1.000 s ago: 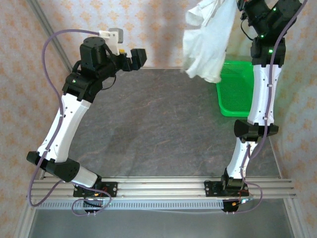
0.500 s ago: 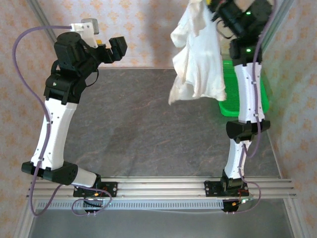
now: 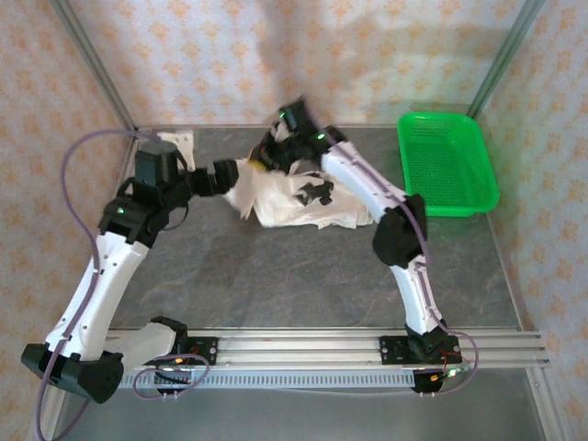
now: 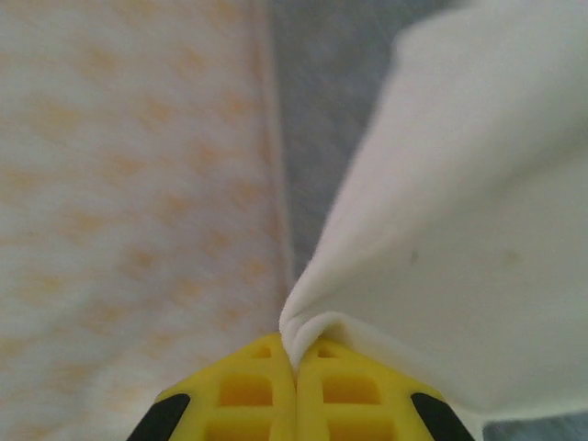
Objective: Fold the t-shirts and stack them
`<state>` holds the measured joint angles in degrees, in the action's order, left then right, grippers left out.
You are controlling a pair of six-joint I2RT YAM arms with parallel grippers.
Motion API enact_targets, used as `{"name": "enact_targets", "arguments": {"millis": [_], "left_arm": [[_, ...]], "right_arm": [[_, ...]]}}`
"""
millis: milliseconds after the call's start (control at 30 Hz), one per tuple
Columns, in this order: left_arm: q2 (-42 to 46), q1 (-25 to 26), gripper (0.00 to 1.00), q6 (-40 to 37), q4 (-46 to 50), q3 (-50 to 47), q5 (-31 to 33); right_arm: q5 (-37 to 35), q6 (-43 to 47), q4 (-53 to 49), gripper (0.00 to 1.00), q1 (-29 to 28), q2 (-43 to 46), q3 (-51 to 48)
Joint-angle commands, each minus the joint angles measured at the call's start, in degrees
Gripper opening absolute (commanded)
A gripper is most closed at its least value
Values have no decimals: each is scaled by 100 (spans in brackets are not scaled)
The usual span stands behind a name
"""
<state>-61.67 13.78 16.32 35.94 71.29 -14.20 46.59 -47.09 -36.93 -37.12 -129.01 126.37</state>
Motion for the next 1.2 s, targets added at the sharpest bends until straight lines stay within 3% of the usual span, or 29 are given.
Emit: {"name": "enact_targets", "arguments": {"millis": [0,233,700,767,867,1000,1167], "left_arm": [[350,80,100,271,9,-650,237],[487,86,100,522,0,-1550,261],[-336,90,95,2278,369,-2165,325],[-485,93,92,2394,362,-2230,276],[-746,90,85,2647,362,-2305,7],[-1014,106,84,3038,491,-2411,-337],[-1343,177,83,3434,222,-2552,-569]], "right_arm": [[264,215,-213,0,-243,-260,-16],[264,307,-347,0,-183,-423,-167],[-99,-84,571,3,141,137,-2644],[-79,-192,717,8,170,163,-2790],[-58,-161,704,24,220,222,-2876],[-104,-4,768,48,333,546,-3085],[-312,875,125,60,458,970,-3028]]}}
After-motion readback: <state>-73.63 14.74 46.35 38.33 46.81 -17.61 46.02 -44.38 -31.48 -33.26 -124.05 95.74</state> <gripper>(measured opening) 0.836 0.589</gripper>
